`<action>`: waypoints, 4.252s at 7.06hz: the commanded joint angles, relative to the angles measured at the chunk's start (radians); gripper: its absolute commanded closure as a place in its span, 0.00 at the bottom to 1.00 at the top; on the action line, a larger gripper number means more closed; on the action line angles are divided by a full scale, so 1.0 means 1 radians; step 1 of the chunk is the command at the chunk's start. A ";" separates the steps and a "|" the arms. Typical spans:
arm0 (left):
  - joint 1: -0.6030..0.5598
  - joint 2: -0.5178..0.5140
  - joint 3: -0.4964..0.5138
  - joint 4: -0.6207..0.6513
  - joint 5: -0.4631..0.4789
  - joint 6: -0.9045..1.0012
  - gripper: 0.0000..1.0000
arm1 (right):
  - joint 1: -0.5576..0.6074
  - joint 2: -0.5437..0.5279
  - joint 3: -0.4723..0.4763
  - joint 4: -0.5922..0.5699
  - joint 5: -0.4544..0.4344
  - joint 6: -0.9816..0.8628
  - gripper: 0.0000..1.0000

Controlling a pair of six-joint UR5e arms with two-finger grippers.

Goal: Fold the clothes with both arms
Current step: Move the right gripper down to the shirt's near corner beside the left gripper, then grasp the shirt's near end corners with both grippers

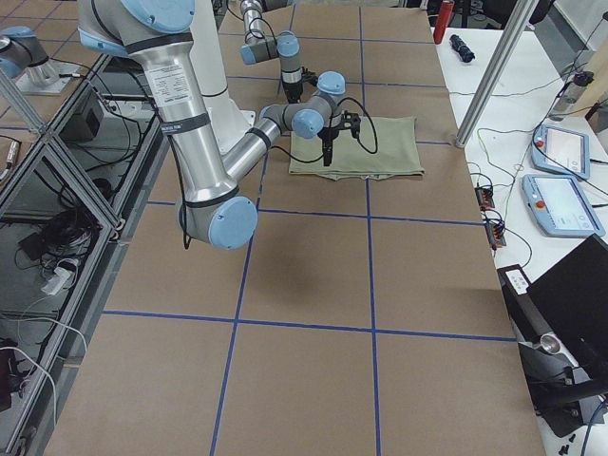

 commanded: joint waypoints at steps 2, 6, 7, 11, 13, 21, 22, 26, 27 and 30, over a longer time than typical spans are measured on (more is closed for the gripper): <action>0.000 -0.004 -0.052 0.040 -0.007 0.005 1.00 | -0.162 0.001 0.067 0.000 -0.111 0.371 0.00; 0.000 0.000 -0.072 0.046 -0.010 0.014 1.00 | -0.317 0.006 0.060 -0.009 -0.313 0.866 0.00; 0.000 0.000 -0.072 0.046 -0.010 0.016 1.00 | -0.328 0.003 0.041 -0.011 -0.323 0.873 0.00; 0.000 0.001 -0.091 0.046 -0.010 0.016 1.00 | -0.336 0.024 -0.037 0.001 -0.322 0.865 0.00; 0.000 0.000 -0.095 0.046 -0.010 0.016 1.00 | -0.339 0.026 -0.054 0.001 -0.322 0.864 0.00; 0.000 0.001 -0.101 0.046 -0.008 0.016 1.00 | -0.341 0.029 -0.055 0.003 -0.317 0.862 0.48; 0.000 0.001 -0.101 0.046 -0.008 0.014 1.00 | -0.341 0.029 -0.054 0.003 -0.319 0.861 0.05; 0.000 0.001 -0.103 0.046 -0.008 0.014 1.00 | -0.356 0.026 -0.057 0.000 -0.313 0.859 0.00; 0.000 0.001 -0.104 0.046 -0.007 0.014 1.00 | -0.367 0.026 -0.058 0.000 -0.319 0.859 0.00; 0.000 0.003 -0.104 0.046 -0.007 0.016 1.00 | -0.373 0.026 -0.075 0.001 -0.319 0.858 0.00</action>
